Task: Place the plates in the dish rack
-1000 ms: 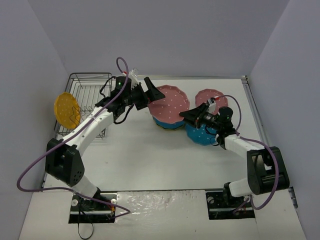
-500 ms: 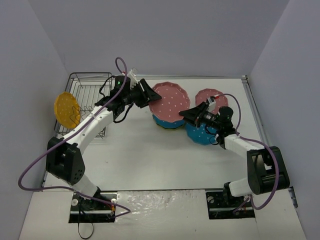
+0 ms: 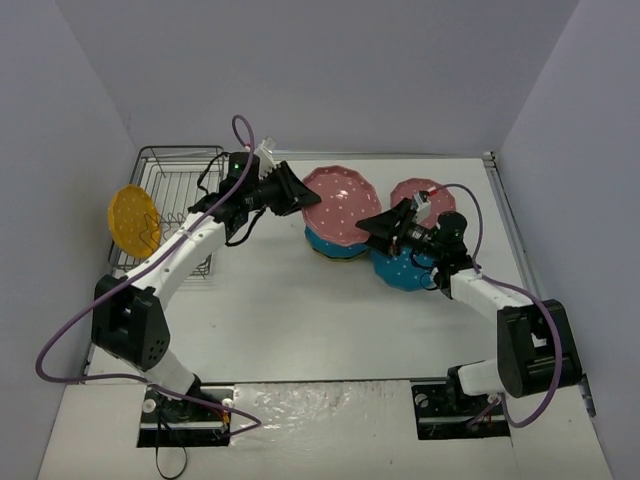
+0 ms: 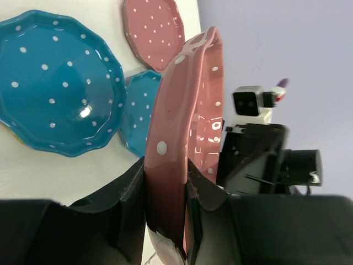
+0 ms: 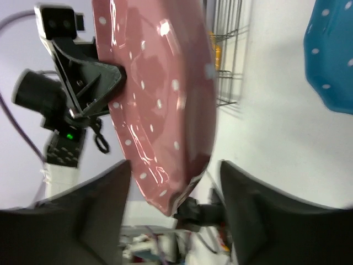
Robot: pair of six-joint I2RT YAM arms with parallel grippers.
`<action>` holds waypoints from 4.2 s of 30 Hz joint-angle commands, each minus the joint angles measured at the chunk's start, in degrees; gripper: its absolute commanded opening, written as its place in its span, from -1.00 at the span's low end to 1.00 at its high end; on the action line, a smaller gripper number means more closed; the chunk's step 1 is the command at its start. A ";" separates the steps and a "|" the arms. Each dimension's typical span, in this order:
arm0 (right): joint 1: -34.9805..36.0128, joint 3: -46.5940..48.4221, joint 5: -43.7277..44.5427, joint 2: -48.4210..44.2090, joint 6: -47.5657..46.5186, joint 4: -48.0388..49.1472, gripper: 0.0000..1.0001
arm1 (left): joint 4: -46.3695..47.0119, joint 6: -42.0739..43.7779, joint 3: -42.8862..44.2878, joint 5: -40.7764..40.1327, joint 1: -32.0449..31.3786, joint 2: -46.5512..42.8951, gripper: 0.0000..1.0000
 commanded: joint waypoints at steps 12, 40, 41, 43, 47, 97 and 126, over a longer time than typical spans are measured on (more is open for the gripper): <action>-1.41 16.67 0.49 -7.47 -38.33 -38.75 1.00 | -22.40 27.54 17.11 -6.42 14.03 -10.66 -1.00; 7.11 16.25 7.15 -9.91 -47.18 -48.34 1.00 | -34.34 68.71 26.05 -34.13 37.33 -8.68 -1.00; 7.11 16.19 7.37 -9.94 -47.27 -48.40 1.00 | -33.70 69.27 25.88 -34.51 37.33 -8.33 -1.00; 7.16 16.16 7.49 -9.84 -47.25 -48.48 1.00 | -32.79 70.42 25.92 -36.03 37.24 -7.11 -1.00; 7.11 16.44 8.12 -9.62 -47.17 -48.52 1.00 | -31.62 71.61 26.09 -36.53 37.28 -4.76 -1.00; 4.03 15.45 6.47 -9.50 -47.38 -48.60 1.00 | -22.90 77.56 23.27 -41.64 33.90 0.08 -1.00; 2.76 14.32 6.34 -10.95 -47.25 -48.60 1.00 | -21.04 76.21 23.21 -40.37 33.20 -1.19 -1.00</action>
